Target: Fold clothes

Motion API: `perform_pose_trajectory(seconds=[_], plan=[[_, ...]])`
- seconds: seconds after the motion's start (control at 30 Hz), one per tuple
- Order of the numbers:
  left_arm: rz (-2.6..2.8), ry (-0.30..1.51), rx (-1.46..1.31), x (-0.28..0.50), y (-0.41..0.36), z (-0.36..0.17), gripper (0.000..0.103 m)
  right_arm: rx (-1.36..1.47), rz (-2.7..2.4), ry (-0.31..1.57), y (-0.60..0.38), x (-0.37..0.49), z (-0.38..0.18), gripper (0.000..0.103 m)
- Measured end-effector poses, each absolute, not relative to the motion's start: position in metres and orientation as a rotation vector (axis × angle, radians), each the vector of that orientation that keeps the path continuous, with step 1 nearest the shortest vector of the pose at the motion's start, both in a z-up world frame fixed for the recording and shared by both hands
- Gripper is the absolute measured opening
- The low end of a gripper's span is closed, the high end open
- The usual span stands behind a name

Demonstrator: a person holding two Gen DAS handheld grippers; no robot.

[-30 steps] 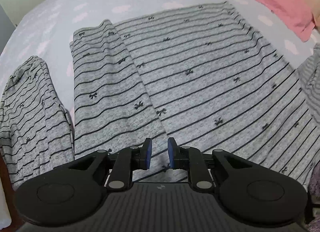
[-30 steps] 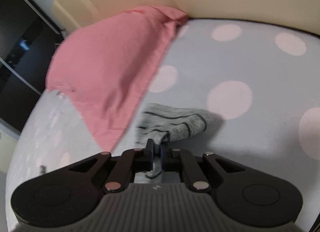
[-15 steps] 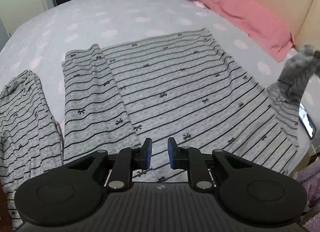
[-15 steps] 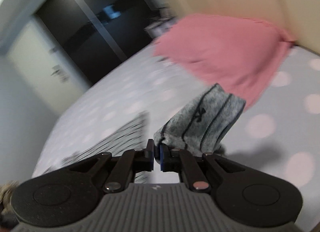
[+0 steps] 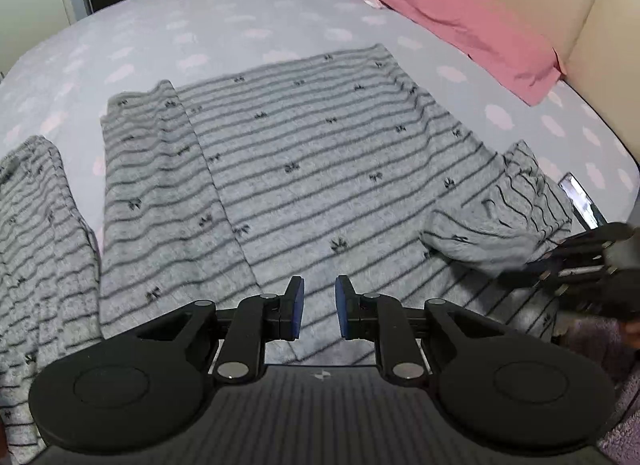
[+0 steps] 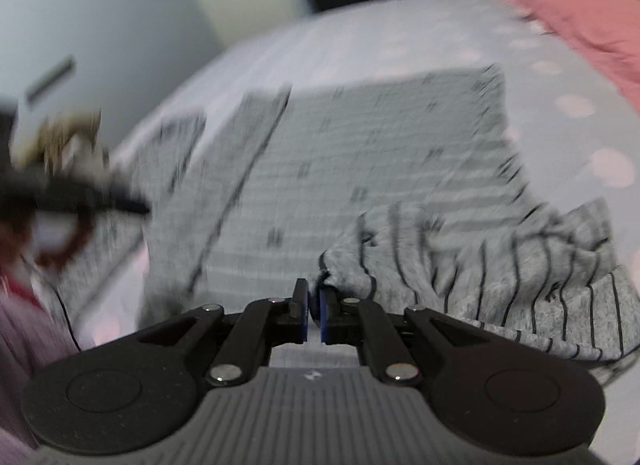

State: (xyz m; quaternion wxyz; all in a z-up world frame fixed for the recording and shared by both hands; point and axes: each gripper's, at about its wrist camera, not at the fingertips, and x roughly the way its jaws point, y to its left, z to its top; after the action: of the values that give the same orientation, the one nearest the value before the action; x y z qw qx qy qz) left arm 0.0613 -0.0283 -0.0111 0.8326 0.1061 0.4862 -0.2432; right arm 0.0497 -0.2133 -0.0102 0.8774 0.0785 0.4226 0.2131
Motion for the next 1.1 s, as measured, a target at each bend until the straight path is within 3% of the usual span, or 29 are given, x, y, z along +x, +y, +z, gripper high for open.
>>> perform_pose_trajectory(seconds=[0.17,0.23,0.33,0.43,0.87,0.97,1.0,1.03,1.1], plan=[[-0.577,1.054,0.228,0.053,-0.043,-0.023,0.015,0.060,0.501,0.971,-0.198,0.047,-0.040,0.015],[-0.604,1.058,0.218,0.051,-0.052,-0.027,0.015,0.054,0.537,0.999,-0.195,0.042,-0.042,0.038],[-0.637,1.072,0.212,0.047,-0.065,-0.036,0.015,-0.034,0.605,1.005,-0.184,0.031,-0.040,0.044],[-0.665,1.083,0.215,0.040,-0.078,-0.044,0.015,-0.097,0.624,1.033,-0.183,0.022,-0.038,0.044],[-0.722,1.119,0.214,0.029,-0.111,-0.064,0.015,0.181,0.439,0.996,-0.259,0.039,-0.034,0.042],[-0.703,1.112,0.195,0.032,-0.109,-0.063,0.015,0.201,0.429,1.039,-0.252,0.048,-0.043,0.028],[-0.697,1.110,0.187,0.033,-0.107,-0.063,0.015,0.199,0.421,1.054,-0.249,0.050,-0.047,0.014],[-0.688,1.104,0.172,0.033,-0.105,-0.063,0.015,0.208,0.429,1.056,-0.246,0.050,-0.048,0.008],[-0.670,1.103,0.151,0.037,-0.101,-0.062,0.015,0.222,0.492,1.032,-0.238,0.047,-0.046,0.008]])
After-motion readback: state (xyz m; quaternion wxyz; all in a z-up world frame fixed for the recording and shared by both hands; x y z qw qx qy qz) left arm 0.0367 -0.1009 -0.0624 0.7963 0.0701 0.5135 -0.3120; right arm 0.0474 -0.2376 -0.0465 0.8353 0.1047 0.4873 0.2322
